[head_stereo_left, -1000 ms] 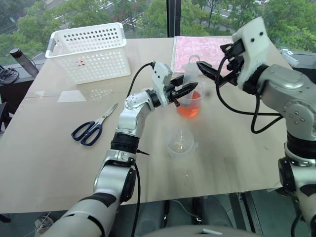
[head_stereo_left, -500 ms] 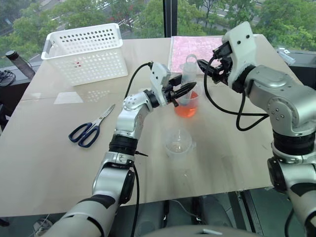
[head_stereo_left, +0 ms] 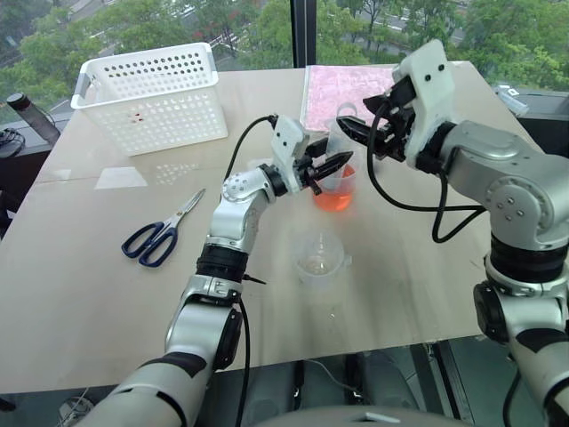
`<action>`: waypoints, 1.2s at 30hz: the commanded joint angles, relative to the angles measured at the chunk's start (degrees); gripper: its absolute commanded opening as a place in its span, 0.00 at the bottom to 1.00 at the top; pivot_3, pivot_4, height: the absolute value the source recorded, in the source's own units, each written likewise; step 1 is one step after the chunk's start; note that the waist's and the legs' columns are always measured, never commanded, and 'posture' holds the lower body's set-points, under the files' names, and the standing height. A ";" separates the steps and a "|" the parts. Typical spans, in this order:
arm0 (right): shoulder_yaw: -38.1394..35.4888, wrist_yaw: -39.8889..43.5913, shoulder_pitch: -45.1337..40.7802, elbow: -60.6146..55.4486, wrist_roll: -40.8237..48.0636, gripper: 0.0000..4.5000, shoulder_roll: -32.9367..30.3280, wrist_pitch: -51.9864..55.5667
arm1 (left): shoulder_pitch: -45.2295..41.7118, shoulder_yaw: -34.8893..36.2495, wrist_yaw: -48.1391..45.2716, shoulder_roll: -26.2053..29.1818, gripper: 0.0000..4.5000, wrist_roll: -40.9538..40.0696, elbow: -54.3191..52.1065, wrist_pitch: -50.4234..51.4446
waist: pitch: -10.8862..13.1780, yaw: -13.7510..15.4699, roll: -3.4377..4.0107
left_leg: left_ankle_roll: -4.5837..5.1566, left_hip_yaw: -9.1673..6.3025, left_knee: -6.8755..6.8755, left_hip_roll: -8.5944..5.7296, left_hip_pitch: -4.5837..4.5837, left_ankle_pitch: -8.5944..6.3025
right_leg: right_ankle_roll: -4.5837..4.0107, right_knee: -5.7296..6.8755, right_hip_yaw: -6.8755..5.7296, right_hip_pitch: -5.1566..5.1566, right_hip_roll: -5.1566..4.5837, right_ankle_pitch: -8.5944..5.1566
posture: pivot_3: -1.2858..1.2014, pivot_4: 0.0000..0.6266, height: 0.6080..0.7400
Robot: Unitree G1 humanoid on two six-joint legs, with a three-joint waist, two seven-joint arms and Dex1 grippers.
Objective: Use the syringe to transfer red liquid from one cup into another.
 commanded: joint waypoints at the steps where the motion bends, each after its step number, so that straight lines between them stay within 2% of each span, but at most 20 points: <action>1: -1.38 -0.07 -1.64 -0.69 -1.06 0.66 -0.64 -1.21 | -0.20 -0.02 0.09 0.05 0.31 -0.57 -4.26 -0.49 | 0.00 0.02 0.00 | 0.00 -0.01 0.00 0.00 0.00 0.00 | 0.00 0.00 0.00 0.00 0.00 0.00 | 0.52 0.24 1.00; 9: 0.07 4.14 -1.17 -3.31 0.14 0.66 -3.24 -0.37 | -0.74 1.14 1.53 -0.22 0.31 -1.67 -4.25 1.42 | 0.00 0.01 0.01 | 0.00 0.00 -0.01 0.00 0.00 0.00 | 0.00 -0.01 0.01 0.00 -0.01 0.00 | 0.52 0.24 1.00; 23: 1.53 3.58 -1.10 -0.62 -4.06 0.66 -3.38 -2.04 | -0.20 0.34 0.84 -0.31 0.31 -1.52 -5.79 1.42 | 0.00 0.00 0.01 | 0.00 0.00 -0.01 0.01 0.00 0.00 | 0.00 -0.01 0.03 0.00 -0.03 0.00 | 0.52 0.24 1.00; 25: 1.90 3.87 -1.07 -0.43 -4.42 0.52 -3.38 -2.17 | -0.18 0.33 0.77 -0.30 0.31 -1.51 -5.97 1.43 | 0.00 0.00 0.01 | 0.00 0.00 -0.01 0.01 0.00 0.00 | 0.00 -0.01 0.03 -0.01 -0.03 0.00 | 0.52 0.24 1.00; 28: 2.46 4.05 -1.31 0.17 -5.31 0.25 -3.28 -2.93 | -0.25 0.39 0.73 -0.26 0.31 -1.44 -5.87 1.32 | 0.00 0.05 0.01 | 0.00 0.00 -0.01 0.00 0.00 0.00 | 0.00 -0.01 0.03 0.00 -0.03 0.00 | 0.52 0.24 1.00; 29: 2.51 4.05 -1.39 0.34 -5.55 0.22 -3.23 -3.16 | -0.26 0.39 0.74 -0.26 0.31 -1.42 -5.87 1.30 | 0.00 0.05 0.01 | 0.00 0.00 -0.01 0.00 0.00 0.00 | 0.00 -0.02 0.03 0.00 -0.03 0.00 | 0.52 0.24 1.00; 31: 2.32 3.79 -1.81 1.03 -6.01 0.01 -2.92 -3.78 | -0.22 0.34 0.72 -0.18 0.31 -1.31 -5.75 1.26 | 0.00 0.09 0.01 | 0.00 0.00 -0.01 0.00 0.00 0.00 | 0.00 -0.02 0.02 0.00 -0.03 0.00 | 0.52 0.24 1.00; 36: 2.35 4.57 -3.25 2.05 -6.12 0.01 -2.09 -5.32 | 0.15 0.04 1.20 0.36 0.31 -0.33 -4.68 1.50 | 0.00 0.03 0.01 | 0.00 0.00 -0.01 0.00 0.00 0.00 | 0.00 -0.02 0.02 0.00 -0.02 0.00 | 0.52 0.24 1.00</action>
